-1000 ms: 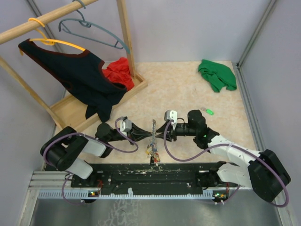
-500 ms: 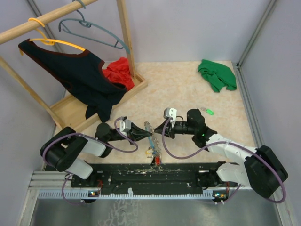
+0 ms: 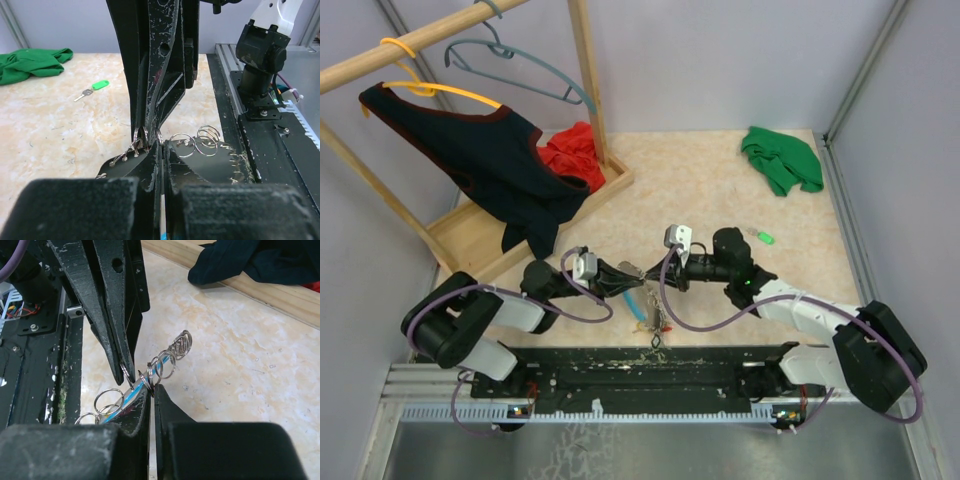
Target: Put the keys on the keyring
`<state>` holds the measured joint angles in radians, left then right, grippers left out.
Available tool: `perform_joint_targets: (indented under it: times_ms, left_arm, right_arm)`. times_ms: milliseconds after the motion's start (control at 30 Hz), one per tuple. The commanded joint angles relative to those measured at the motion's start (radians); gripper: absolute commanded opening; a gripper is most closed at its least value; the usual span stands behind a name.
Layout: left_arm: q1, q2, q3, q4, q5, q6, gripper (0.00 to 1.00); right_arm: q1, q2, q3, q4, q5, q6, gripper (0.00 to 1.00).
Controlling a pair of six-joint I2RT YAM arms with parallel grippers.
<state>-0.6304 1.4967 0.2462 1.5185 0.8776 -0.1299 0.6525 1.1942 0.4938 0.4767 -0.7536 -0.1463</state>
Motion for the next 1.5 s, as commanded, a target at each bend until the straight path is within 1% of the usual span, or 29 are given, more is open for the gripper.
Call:
perform_joint_targets:
  times_ms: [0,67,100,200,267,333,367,433,567,733,833,967,1100,1233,1367,1467]
  left_arm:
    - [-0.009,-0.043,-0.005,0.11,-0.007,0.015,0.0]
    - [-0.009,-0.036,-0.012,0.141,-0.011,0.008,0.0]
    - [-0.01,-0.028,-0.014,0.163,-0.01,-0.001,0.0]
    - [-0.009,-0.006,-0.02,0.232,-0.003,-0.022,0.0]
    - [-0.01,0.0,-0.021,0.247,-0.007,-0.025,0.0]
    - [-0.009,0.0,-0.021,0.241,-0.014,-0.019,0.0]
    - [-0.009,-0.002,-0.02,0.234,-0.019,-0.016,0.0]
    - [-0.009,-0.011,-0.02,0.215,-0.032,-0.01,0.0]
    - [-0.009,-0.032,-0.018,0.168,-0.066,0.005,0.0]
    - [-0.009,-0.032,-0.015,0.158,-0.092,0.006,0.0]
    - [-0.009,-0.03,-0.013,0.16,-0.099,0.002,0.0]
    - [-0.01,-0.029,-0.012,0.158,-0.102,-0.001,0.0]
    - [-0.011,-0.027,-0.012,0.157,-0.101,-0.004,0.0]
    - [-0.011,-0.026,-0.01,0.154,-0.1,-0.004,0.0]
    - [-0.011,-0.026,-0.011,0.161,-0.093,-0.01,0.0]
    - [-0.012,-0.027,-0.014,0.169,-0.086,-0.012,0.0]
  right_arm:
    - [0.012,-0.004,0.071,-0.025,0.055,0.033,0.0]
    - [0.012,-0.001,0.082,-0.062,0.083,0.068,0.0]
    - [0.012,0.004,0.096,-0.112,0.098,0.075,0.0]
    - [0.012,0.01,0.121,-0.179,0.099,0.086,0.01]
    - [0.012,0.0,0.11,-0.174,0.119,0.105,0.08]
    - [0.012,-0.019,0.097,-0.18,0.174,0.119,0.18]
    - [0.012,-0.032,0.091,-0.186,0.204,0.118,0.21]
    - [0.012,-0.068,0.073,-0.197,0.247,0.105,0.23]
    - [0.012,-0.156,0.03,-0.208,0.276,0.063,0.23]
    - [0.012,-0.26,-0.066,-0.105,0.187,0.045,0.22]
    - [0.012,-0.27,-0.094,-0.057,0.085,0.033,0.2]
    - [0.012,-0.253,-0.125,0.065,-0.014,0.067,0.19]
    - [0.016,-0.217,-0.139,0.17,-0.048,0.101,0.19]
    - [0.024,-0.147,-0.138,0.268,-0.079,0.138,0.19]
    - [0.027,-0.095,-0.145,0.346,-0.05,0.164,0.18]
    - [0.027,-0.073,-0.144,0.36,-0.016,0.163,0.18]
